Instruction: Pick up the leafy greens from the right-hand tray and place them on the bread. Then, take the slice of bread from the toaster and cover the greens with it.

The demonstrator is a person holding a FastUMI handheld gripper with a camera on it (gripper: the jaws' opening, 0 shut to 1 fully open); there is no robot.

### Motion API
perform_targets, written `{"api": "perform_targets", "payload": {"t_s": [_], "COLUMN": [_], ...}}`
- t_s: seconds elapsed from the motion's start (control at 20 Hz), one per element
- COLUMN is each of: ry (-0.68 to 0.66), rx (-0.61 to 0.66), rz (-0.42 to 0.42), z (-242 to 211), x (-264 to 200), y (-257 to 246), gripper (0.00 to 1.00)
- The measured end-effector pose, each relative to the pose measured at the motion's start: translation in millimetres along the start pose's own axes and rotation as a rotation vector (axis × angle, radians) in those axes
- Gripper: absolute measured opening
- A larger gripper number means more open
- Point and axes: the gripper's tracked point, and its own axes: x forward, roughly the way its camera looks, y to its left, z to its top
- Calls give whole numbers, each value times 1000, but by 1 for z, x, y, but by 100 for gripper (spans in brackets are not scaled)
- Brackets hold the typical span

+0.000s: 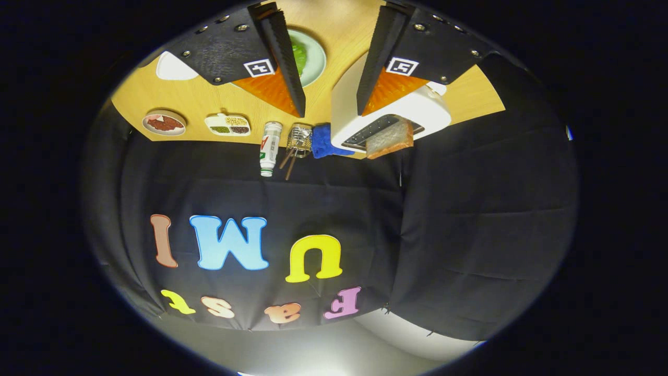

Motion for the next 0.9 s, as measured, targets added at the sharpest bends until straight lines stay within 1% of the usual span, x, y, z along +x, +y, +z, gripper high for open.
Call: {"api": "perform_targets", "payload": {"t_s": [0.15,0.25,0.45,0.7,0.9], "ry": [-2,-1,9,6,-3], "rx": [12,18,54,63,66], "rz": [27,21,-20,-48,-113], "z": [-2,0,5,9,19], "x": [2,7,23,40,53], "y": [27,33,47,72,86], "gripper": [63,63,63,63,63]}}
